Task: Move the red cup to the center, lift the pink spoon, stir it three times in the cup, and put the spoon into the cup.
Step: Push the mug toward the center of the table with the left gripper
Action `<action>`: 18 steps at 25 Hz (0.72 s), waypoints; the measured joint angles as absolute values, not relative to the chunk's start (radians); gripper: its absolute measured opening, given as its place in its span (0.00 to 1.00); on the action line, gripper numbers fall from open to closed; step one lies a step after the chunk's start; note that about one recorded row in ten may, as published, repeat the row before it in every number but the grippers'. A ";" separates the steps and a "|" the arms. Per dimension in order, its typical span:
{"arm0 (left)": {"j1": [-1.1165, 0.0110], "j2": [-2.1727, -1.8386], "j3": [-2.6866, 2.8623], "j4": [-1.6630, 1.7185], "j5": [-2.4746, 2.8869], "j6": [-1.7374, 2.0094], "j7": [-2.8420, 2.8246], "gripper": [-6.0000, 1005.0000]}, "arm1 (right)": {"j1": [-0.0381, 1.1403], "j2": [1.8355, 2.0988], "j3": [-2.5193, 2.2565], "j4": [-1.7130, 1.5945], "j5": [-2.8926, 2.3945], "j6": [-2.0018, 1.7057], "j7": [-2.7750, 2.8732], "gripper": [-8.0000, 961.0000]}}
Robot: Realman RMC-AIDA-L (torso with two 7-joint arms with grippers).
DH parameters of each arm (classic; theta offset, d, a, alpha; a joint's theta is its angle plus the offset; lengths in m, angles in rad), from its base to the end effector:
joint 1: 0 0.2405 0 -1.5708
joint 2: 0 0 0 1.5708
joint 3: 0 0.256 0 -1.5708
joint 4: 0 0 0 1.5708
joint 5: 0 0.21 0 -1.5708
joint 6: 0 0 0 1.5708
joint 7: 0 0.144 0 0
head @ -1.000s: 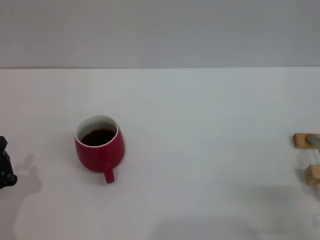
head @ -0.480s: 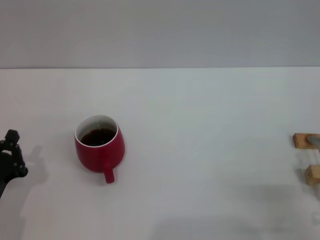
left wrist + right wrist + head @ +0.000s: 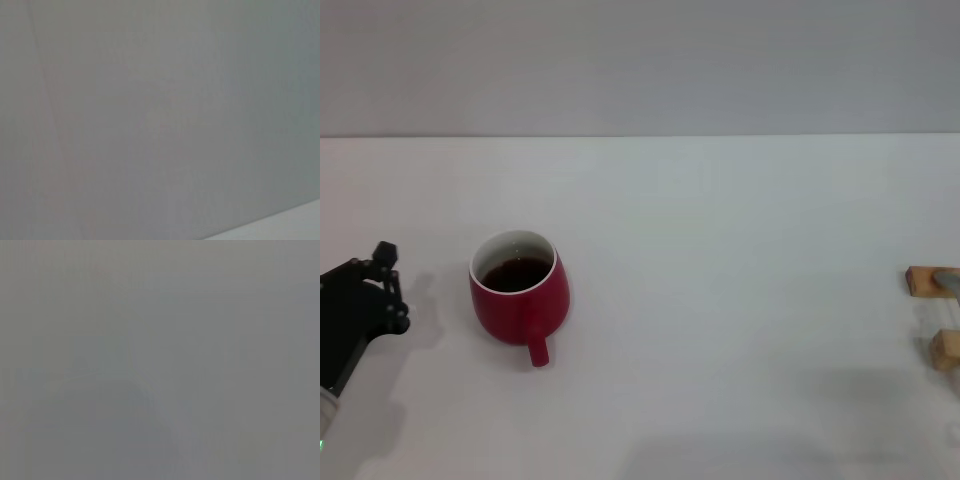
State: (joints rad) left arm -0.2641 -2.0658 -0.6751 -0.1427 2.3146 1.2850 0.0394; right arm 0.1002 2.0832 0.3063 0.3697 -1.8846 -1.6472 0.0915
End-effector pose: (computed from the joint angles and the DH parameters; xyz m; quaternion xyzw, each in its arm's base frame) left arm -0.3585 0.2622 -0.0248 -0.7494 -0.1525 -0.2162 0.6070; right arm 0.3200 0.1974 -0.0263 -0.6212 0.2292 0.4201 0.6205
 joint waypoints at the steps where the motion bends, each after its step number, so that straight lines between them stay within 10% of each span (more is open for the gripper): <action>1: -0.269 -2.066 -0.673 -0.143 2.315 1.277 0.041 0.00 | 0.100 2.083 0.307 0.370 -1.884 -1.647 0.092 0.75; 18: -0.330 -2.066 -0.612 -0.148 2.315 1.200 0.082 0.00 | 0.101 2.082 0.315 0.370 -1.882 -1.648 0.093 0.75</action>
